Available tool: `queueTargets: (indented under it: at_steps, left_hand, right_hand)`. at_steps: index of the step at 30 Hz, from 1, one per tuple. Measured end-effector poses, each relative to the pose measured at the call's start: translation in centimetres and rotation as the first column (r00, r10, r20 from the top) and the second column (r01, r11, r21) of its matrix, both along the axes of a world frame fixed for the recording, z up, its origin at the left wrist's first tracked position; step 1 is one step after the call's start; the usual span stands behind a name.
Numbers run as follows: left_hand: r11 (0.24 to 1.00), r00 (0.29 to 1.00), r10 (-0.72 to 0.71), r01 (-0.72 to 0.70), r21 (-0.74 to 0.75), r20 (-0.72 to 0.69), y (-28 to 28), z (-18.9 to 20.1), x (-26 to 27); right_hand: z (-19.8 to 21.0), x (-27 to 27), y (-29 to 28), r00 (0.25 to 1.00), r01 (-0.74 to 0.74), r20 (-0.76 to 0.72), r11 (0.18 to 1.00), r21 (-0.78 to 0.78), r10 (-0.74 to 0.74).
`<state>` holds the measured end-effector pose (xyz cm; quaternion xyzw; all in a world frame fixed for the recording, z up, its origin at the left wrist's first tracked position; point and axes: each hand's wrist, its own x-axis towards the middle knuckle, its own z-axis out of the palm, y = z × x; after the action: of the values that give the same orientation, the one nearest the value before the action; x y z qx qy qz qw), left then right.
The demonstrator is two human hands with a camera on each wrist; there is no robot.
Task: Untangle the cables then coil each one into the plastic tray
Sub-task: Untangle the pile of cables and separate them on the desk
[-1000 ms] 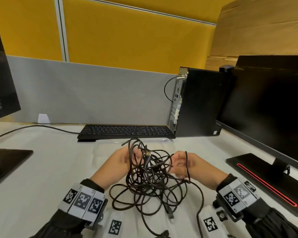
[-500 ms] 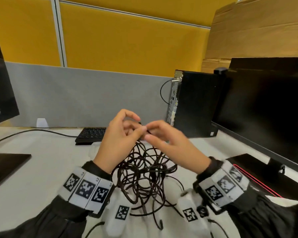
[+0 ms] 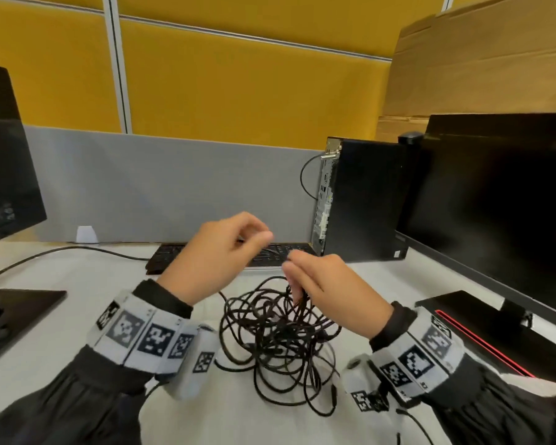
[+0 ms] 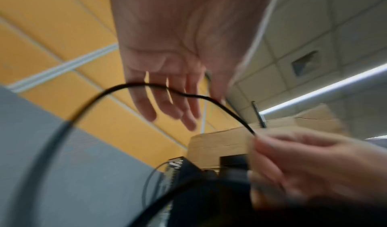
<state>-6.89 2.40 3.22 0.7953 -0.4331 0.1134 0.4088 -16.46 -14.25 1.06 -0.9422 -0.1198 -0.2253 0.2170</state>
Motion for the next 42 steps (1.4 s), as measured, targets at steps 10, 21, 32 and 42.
queueTargets:
  at_steps: [10,21,32,42]
  left_hand:
    - [0.77,0.931,-0.234,0.001,-0.638,-0.281,0.8,2.8,-0.9]
    - [0.935,0.896,0.037,-0.187,0.301,0.442,-0.8,1.1,-1.7]
    - [0.955,0.975,-0.085,0.139,-0.263,0.204,0.4,2.2,-1.8]
    - [0.851,0.869,0.489,-0.457,-0.258,0.075,3.3,3.2,2.8]
  right_hand:
    - [-1.4,-1.4,-1.3,0.927,-0.1,-0.364,0.995,-0.021,0.086]
    - [0.1,-0.4,-0.2,0.999,-0.012,-0.042,1.0,0.022,0.013]
    - [-1.7,-0.3,-2.6,0.932,-0.132,-0.346,0.991,-0.033,0.112]
    - [-2.9,-0.1,-3.8,0.966,0.056,-0.246,0.994,-0.092,-0.077]
